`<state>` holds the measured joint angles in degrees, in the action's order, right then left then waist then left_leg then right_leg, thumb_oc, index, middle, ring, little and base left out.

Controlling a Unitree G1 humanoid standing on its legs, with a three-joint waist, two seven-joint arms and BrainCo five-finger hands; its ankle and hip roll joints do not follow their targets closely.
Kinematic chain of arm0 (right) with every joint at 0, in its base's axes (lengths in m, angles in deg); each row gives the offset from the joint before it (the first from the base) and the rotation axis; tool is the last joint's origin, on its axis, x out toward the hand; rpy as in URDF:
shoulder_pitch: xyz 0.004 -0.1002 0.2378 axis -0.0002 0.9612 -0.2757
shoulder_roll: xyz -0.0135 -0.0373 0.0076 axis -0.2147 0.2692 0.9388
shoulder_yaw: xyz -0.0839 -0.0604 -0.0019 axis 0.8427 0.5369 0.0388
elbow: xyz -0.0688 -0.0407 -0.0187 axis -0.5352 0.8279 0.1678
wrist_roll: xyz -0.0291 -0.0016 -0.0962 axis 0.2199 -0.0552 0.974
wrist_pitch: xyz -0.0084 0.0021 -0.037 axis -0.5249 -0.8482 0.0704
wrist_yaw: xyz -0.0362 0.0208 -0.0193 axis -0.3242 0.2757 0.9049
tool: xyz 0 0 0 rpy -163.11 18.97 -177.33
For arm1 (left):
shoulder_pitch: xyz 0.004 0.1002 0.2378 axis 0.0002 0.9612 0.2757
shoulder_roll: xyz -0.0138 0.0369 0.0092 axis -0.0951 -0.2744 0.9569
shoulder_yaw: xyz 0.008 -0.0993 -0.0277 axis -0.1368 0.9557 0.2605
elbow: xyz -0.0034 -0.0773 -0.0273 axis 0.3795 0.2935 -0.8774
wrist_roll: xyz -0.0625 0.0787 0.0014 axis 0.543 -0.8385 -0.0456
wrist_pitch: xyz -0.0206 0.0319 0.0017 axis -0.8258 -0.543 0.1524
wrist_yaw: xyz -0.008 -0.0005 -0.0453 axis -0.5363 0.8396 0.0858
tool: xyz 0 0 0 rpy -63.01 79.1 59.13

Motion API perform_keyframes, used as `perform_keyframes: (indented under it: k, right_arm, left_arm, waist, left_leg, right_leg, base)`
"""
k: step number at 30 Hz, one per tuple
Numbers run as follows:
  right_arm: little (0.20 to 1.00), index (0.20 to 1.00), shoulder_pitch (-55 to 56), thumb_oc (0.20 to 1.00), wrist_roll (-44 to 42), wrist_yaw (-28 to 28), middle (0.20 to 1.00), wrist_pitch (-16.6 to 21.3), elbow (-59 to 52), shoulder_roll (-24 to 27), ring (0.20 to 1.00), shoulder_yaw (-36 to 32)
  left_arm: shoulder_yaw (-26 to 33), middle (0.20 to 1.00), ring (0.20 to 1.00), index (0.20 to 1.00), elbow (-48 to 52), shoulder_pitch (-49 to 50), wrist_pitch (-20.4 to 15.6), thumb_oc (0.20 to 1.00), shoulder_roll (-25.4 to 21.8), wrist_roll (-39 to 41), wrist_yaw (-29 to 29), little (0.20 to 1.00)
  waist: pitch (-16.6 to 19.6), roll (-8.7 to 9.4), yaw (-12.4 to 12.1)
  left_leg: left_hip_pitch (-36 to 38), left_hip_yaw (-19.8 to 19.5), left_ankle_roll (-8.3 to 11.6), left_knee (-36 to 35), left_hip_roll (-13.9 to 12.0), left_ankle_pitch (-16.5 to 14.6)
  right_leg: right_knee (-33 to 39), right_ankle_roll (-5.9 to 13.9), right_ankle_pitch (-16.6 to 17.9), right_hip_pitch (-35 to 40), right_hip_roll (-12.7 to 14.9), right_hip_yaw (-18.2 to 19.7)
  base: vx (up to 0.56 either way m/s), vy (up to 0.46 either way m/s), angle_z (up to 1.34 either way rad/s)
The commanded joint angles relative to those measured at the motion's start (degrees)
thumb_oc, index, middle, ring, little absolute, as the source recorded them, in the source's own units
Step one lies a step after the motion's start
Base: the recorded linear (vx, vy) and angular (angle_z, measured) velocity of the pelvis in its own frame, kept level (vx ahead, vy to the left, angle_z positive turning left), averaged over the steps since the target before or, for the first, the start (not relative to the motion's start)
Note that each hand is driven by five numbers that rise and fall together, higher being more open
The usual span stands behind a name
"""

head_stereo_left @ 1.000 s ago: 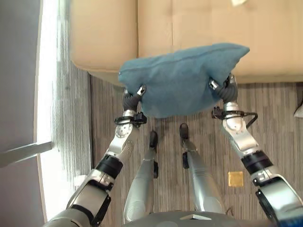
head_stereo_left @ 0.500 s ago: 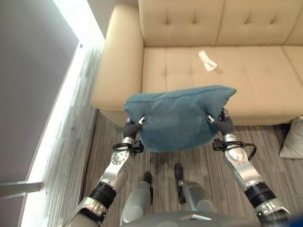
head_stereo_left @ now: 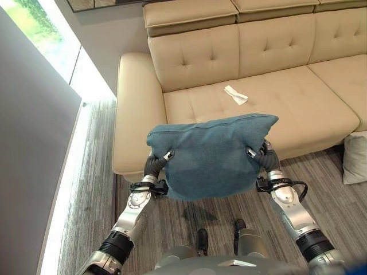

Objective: Pick up all the scattered cushions and arrange them neatly on the sofa.

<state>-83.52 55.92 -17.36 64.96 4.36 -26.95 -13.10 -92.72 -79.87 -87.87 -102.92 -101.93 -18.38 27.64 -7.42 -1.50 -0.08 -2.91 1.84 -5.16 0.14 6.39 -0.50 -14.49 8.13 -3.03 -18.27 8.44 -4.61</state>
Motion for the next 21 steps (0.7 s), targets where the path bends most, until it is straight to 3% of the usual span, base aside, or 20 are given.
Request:
perform_keyframes:
  k: [1,3,5,6,7,9,13,14,15,18,21]
  right_arm:
    - [0.200,0.200,-6.98,0.200,-0.01,-1.82,0.200,4.70,-6.09,-0.20,0.200,1.13]
    - [0.200,0.200,-6.00,0.200,0.03,-1.56,0.200,4.75,-6.35,0.34,0.200,0.66]
    - [0.200,0.200,-3.82,0.200,0.33,-1.12,0.200,4.94,-7.60,1.53,0.200,-0.46]
    - [0.200,0.200,-3.80,0.200,0.33,-1.12,0.200,4.93,-7.62,1.54,0.200,-0.49]
    - [0.200,0.200,-3.24,0.200,0.27,-0.45,0.200,5.11,-7.99,2.34,0.200,-1.01]
    - [0.200,0.200,-3.00,0.200,0.09,0.00,0.200,4.80,-8.11,2.65,0.200,-1.33]
    - [0.200,0.200,-2.21,0.200,-0.19,-0.07,0.200,4.59,-8.41,2.77,0.200,-2.37]
    - [0.200,0.200,-2.13,0.200,-0.12,-0.06,0.200,4.58,-8.23,2.84,0.200,-2.53]
    - [0.200,0.200,-2.04,0.200,-0.35,1.22,0.200,4.13,-8.10,2.43,0.200,-3.52]
    - [0.200,0.200,-1.17,0.200,0.61,0.93,0.200,3.95,-8.74,1.67,0.200,-3.51]
    - [0.200,0.200,-0.98,0.200,1.45,0.45,0.200,3.64,-8.42,0.90,0.200,-3.53]
  left_arm:
    - [-1.50,0.200,0.200,0.200,9.02,-3.88,-5.01,0.200,2.18,-2.96,-3.41,0.200]
    - [-1.65,0.200,0.200,0.200,9.07,-3.58,-5.01,0.200,2.81,-2.42,-3.53,0.200]
    - [-2.36,0.200,0.200,0.200,8.93,-3.24,-4.60,0.200,3.69,-1.72,-3.93,0.200]
    - [-2.38,0.200,0.200,0.200,8.92,-3.26,-4.60,0.200,3.70,-1.71,-3.93,0.200]
    - [-2.91,0.200,0.200,0.200,8.61,-3.73,-4.39,0.200,4.09,-1.18,-3.95,0.200]
    - [-2.87,0.200,0.200,0.200,8.54,-3.66,-4.21,0.200,4.27,-0.77,-3.96,0.200]
    - [-2.68,0.200,0.200,0.200,8.57,-2.82,-3.47,0.200,4.18,-1.16,-4.33,0.200]
    - [-2.76,0.200,0.200,0.200,8.47,-2.91,-3.27,0.200,4.11,-1.32,-4.46,0.200]
    - [-3.28,0.200,0.200,0.200,8.07,-4.39,-2.71,0.200,3.84,-2.27,-3.62,0.200]
    - [-2.83,0.200,0.200,0.200,8.50,-3.44,-2.74,0.200,3.99,-2.51,-3.28,0.200]
    - [-2.66,0.200,0.200,0.200,9.64,-2.44,-2.62,0.200,3.79,-2.90,-3.50,0.200]
  waist:
    - [0.81,1.19,0.62]
    - [1.39,1.81,0.76]
    - [1.46,2.61,1.20]
    - [1.49,2.53,1.36]
    - [-0.02,3.33,1.23]
    - [-0.06,3.66,1.34]
    - [0.54,4.10,0.52]
    - [0.63,4.00,0.38]
    - [0.60,2.95,-0.28]
    - [1.87,2.35,-0.45]
    - [3.68,2.48,-1.19]
  left_leg:
    - [4.82,-6.46,4.98,3.45,-4.51,-6.53]
    - [5.31,-7.05,6.00,4.09,-5.02,-6.65]
    - [3.04,-8.12,8.86,11.84,-6.40,-3.61]
    - [2.69,-8.32,8.90,12.36,-6.43,-3.84]
    - [-2.65,-7.44,9.60,22.73,-6.77,-1.59]
    - [-5.55,-5.86,9.01,26.67,-7.26,-0.96]
    - [-8.78,-3.73,7.12,20.02,-3.85,-4.75]
    - [-9.36,-2.73,7.15,17.63,-3.80,-3.90]
    - [-13.34,2.41,7.97,10.74,-5.46,3.02]
    - [-9.07,1.11,7.01,6.37,-5.01,2.60]
    - [-4.93,1.26,5.56,3.68,-3.87,1.58]
  right_leg:
    - [7.90,-0.08,3.25,7.95,-3.32,0.29]
    - [8.49,-1.02,3.10,9.75,-3.75,0.42]
    - [9.76,-3.30,2.25,13.19,-5.02,0.08]
    - [9.77,-3.33,2.25,13.17,-5.06,-0.12]
    - [9.96,-4.66,1.64,14.83,-4.99,-0.60]
    - [10.26,-5.70,0.81,15.72,-5.11,-1.20]
    - [11.32,-5.53,-0.50,17.92,-5.65,-0.69]
    - [11.54,-5.43,-0.84,18.50,-5.95,-0.94]
    - [11.80,-5.71,-2.82,21.55,-8.00,-1.12]
    - [10.60,-5.18,-4.14,22.71,-8.25,-0.85]
    - [8.40,-3.45,-4.52,23.46,-6.54,-0.49]
  base:
    - [0.19,-0.199,-0.06]
    - [0.21,-0.257,0.47]
    - [0.18,-0.316,0.56]
    - [0.04,-0.261,0.65]
    - [0.02,-0.214,0.62]
    - [0.06,-0.204,0.37]
    - [0.15,-0.094,-0.06]
    - [0.31,-0.021,0.06]
    - [0.25,-0.006,0.18]
    - [0.32,0.070,-0.25]
    - [0.26,0.135,-0.23]
